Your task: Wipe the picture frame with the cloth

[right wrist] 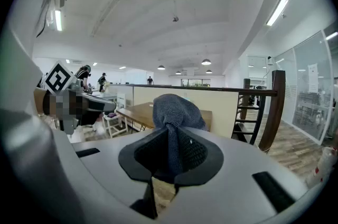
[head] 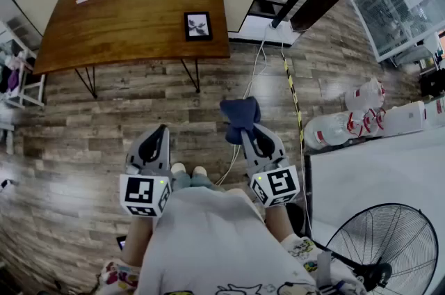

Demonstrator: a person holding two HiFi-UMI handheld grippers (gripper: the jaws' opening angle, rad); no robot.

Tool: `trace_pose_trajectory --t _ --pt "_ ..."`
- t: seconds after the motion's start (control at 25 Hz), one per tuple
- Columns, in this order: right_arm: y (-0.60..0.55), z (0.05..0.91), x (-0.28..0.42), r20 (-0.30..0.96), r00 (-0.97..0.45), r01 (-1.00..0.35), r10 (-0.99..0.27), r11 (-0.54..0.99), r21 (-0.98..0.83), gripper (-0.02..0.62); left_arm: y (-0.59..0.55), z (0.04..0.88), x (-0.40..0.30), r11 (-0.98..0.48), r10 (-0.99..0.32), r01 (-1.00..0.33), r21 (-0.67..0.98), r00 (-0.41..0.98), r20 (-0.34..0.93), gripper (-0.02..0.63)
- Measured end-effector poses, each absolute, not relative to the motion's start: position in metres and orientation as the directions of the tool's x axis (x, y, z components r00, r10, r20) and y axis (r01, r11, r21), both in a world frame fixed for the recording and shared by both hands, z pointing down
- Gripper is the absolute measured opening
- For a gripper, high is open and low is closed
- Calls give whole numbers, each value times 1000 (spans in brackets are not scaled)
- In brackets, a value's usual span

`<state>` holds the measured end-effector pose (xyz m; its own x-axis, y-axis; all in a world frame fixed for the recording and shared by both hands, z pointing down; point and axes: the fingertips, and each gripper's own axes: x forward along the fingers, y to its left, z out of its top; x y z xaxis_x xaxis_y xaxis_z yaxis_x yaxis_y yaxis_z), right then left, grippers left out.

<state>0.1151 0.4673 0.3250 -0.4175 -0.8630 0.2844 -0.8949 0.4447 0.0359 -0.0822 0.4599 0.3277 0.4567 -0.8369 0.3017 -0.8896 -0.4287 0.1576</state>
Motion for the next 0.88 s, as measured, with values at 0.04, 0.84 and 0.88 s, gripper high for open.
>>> trace_pose_trajectory --t 0.04,0.84,0.88 --pt "468 324 117 283 -419 -894 -863 446 35 44 460 328 -81 -428 -837 -891 154 455 304 6" --pt "470 324 151 239 -461 -881 -855 472 -12 46 465 324 -40 -412 -853 -900 140 435 287 170" --pt "467 325 151 242 -460 -882 -854 471 -14 46 461 325 -40 -412 -852 -900 141 436 289 178"
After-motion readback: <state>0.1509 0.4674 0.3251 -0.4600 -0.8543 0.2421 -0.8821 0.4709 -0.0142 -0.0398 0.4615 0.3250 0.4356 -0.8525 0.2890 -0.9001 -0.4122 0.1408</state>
